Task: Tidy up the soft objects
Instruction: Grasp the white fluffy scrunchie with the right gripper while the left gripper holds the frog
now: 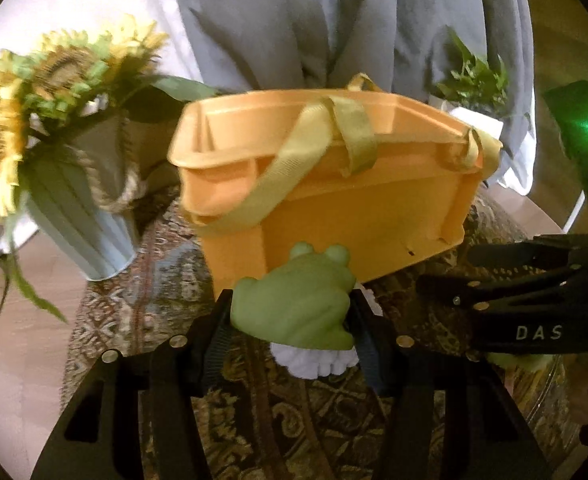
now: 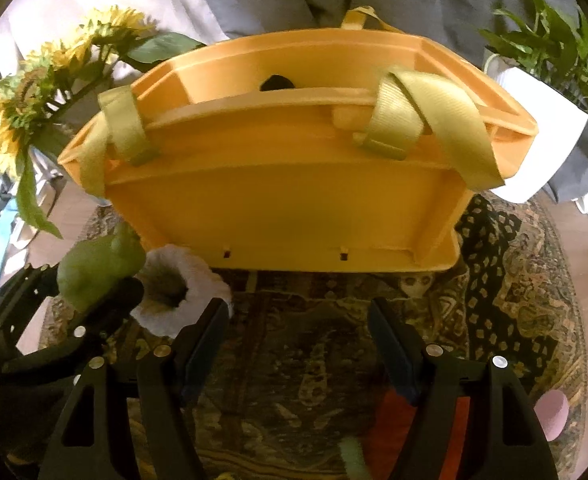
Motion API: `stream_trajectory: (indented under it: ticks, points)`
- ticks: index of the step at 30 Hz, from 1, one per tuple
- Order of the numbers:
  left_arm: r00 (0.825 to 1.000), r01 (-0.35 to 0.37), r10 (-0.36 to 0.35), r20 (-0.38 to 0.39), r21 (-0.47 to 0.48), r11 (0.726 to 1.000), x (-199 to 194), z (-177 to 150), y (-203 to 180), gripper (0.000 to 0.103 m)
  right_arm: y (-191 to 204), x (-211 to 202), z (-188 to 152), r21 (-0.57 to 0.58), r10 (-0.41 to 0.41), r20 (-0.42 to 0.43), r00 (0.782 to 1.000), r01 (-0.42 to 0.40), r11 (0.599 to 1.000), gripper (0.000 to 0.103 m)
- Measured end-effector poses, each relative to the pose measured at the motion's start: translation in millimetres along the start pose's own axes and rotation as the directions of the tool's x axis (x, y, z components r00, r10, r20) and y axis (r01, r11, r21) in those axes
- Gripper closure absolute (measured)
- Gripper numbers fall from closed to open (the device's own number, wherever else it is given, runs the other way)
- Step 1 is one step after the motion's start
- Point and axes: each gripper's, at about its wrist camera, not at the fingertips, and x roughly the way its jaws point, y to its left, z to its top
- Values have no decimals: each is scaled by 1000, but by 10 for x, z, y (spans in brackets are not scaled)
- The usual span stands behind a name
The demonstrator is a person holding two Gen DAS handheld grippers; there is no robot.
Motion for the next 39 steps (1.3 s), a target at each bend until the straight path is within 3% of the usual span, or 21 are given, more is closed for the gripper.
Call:
stream_trajectory:
  ticks: [11,18,23,28,30,32,34,39]
  points:
    - [995,-95,96,13,-66,993,-247,-95,213,48,364,19,21,-107,122,19,992,-119,987,30]
    - [989,-146,145,-17,-122,982,-261,-246,425,48,635,289,27,-171,170,-100,980,-185,968,30]
    - [989,-147,144,-35,-149,978,-213,-311,486,48,762,477,3,-213,149,-153,977,-180,960,30]
    - [988,-151,146,-41,-149,977,-179,-327,503,48,783,554,18,-237,130,-123,984,-157,959,32]
    - [989,-150,145,-42,-150,977,-167,-321,509,48,802,566,22,-249,124,-107,986,-147,957,40]
    - [989,-149,144,-42,-152,977,-150,-309,510,48,802,564,20,-249,136,-101,985,-158,955,62]
    - [988,-151,146,-41,-150,977,-150,-298,497,48,814,570,29,-260,137,-102,985,-160,952,76]
    - [990,-139,137,-30,-148,979,-187,-251,444,48,780,533,14,-235,188,-118,975,-211,949,80]
